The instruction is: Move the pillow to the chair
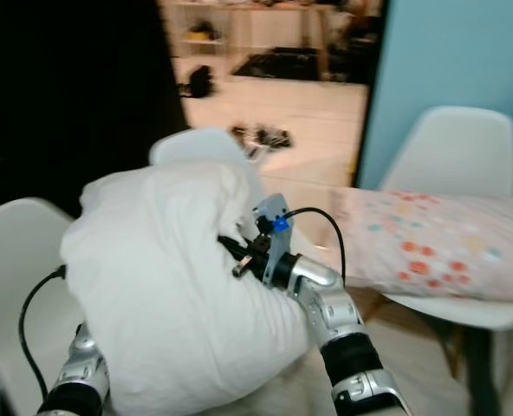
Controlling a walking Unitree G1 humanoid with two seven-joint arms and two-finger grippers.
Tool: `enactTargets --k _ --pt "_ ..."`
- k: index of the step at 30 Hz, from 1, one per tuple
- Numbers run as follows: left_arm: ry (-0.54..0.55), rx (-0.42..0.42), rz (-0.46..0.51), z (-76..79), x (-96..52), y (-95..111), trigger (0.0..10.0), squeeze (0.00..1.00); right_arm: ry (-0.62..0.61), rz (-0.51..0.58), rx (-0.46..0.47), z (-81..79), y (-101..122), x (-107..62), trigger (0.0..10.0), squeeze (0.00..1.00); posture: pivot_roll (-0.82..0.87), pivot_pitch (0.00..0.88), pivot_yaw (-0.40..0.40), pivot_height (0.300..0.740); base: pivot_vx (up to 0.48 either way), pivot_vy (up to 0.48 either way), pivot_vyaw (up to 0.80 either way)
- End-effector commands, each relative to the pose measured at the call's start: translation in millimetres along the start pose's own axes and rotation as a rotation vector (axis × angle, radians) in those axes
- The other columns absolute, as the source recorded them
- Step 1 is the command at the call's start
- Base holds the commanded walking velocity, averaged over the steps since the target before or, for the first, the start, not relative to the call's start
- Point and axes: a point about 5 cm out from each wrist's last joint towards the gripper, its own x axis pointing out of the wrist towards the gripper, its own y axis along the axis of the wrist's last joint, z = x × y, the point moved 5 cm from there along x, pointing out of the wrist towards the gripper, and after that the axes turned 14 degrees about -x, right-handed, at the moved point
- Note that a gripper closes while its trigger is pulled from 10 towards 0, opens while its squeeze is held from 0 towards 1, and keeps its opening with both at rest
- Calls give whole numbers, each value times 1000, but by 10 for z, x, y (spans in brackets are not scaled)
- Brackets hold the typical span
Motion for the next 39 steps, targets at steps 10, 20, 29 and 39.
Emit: enactTargets --k 10,20,29,39 --pt "-163 -19 4 522 46 38 10000 0 -2 -46 20 -121 -133 89 10000 0 148 0 46 740 0 -232 0" --pt "-206 -14 29 570 77 156 10000 0 -29 -121 -2 -113 -273 99 10000 0 146 0 45 740 0 0 0" --pt "-255 29 48 599 82 255 10000 0 -20 -106 -9 -161 -274 111 10000 0 146 0 42 740 110 -198 0" --pt "-224 30 67 598 79 263 10000 0 -10 -103 -107 -153 -236 99 10000 0 141 0 36 740 55 -123 240"
